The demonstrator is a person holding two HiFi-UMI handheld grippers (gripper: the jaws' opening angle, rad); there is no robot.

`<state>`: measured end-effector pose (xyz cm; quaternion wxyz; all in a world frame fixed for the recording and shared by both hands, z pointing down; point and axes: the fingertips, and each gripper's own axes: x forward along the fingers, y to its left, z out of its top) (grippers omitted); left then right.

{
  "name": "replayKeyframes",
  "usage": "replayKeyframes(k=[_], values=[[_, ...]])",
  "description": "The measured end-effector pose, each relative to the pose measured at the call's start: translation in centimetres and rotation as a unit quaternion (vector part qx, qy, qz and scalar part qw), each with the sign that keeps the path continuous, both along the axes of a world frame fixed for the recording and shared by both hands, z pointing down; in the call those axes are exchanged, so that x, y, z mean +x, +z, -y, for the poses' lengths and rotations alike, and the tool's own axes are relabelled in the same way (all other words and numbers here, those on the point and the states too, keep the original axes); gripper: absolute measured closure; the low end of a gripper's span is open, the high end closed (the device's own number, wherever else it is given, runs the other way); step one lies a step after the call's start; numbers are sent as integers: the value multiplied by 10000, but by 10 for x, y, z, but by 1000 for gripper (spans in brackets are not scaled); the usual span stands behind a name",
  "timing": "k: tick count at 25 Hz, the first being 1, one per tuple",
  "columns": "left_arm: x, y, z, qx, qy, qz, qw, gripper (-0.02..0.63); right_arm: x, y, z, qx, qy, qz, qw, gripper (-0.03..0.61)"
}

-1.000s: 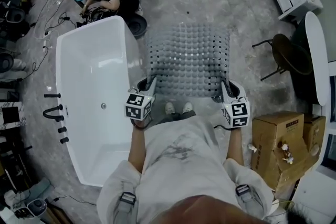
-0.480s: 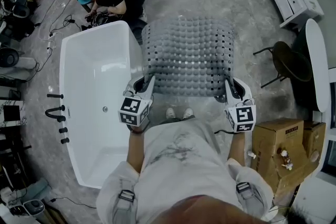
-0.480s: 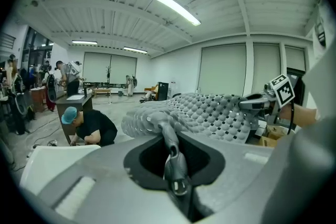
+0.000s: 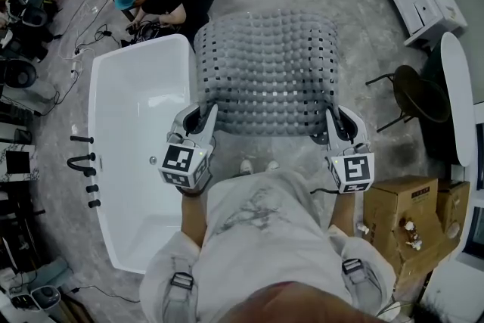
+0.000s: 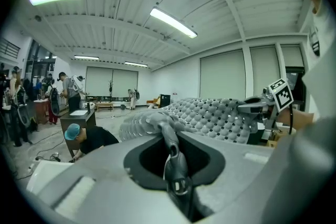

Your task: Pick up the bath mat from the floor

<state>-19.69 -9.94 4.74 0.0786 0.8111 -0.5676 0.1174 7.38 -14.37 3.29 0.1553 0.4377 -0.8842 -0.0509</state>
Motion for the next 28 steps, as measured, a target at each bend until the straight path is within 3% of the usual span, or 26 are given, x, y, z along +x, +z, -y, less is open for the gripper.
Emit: replayKeyframes(k=[28], values=[[8, 10, 10, -115, -147, -36, 9998, 571, 3, 5, 23, -86, -150, 84, 9998, 535]])
